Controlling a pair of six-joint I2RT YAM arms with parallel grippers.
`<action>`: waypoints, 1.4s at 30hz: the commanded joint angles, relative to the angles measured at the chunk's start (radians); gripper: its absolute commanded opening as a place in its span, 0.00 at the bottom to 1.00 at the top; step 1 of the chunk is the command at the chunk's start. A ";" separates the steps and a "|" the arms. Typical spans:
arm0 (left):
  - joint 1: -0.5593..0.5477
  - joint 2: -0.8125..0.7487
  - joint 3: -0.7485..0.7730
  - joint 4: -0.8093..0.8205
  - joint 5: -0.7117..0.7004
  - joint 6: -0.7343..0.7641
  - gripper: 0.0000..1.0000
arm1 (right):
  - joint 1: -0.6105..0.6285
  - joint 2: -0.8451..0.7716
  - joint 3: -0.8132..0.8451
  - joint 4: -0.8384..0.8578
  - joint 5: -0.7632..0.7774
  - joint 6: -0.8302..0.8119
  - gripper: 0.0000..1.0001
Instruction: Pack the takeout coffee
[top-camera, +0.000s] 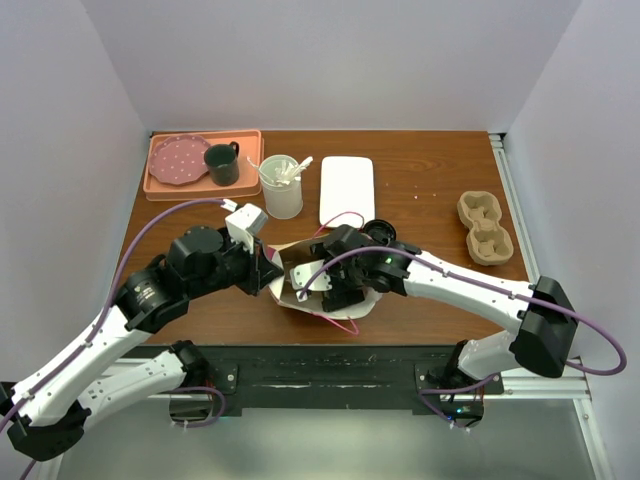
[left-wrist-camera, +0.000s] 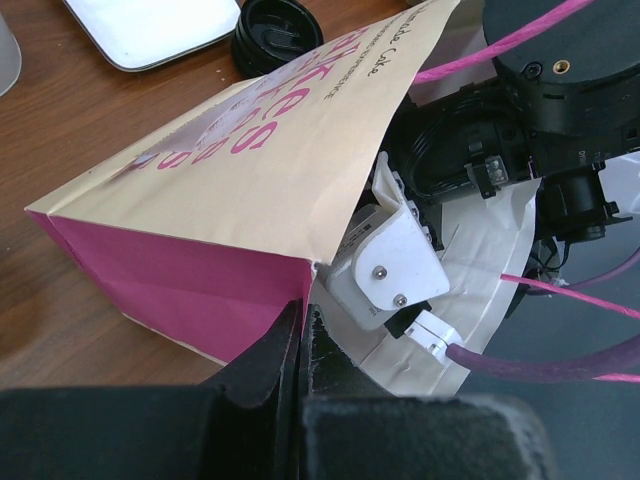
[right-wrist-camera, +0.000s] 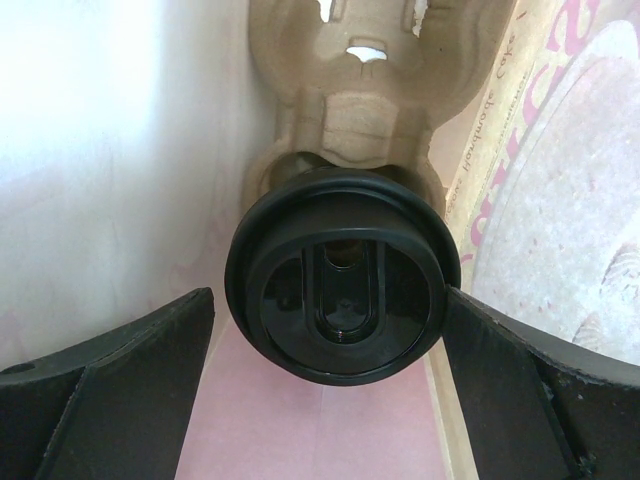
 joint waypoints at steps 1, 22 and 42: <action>0.001 0.000 0.058 0.012 0.008 -0.011 0.00 | -0.006 -0.026 0.053 -0.060 -0.019 0.020 0.98; 0.001 0.060 0.124 -0.030 -0.008 0.010 0.00 | -0.016 0.010 0.138 -0.143 -0.065 0.082 0.98; 0.001 0.057 0.127 -0.039 0.010 -0.028 0.00 | -0.036 0.033 0.162 -0.111 -0.030 0.166 0.98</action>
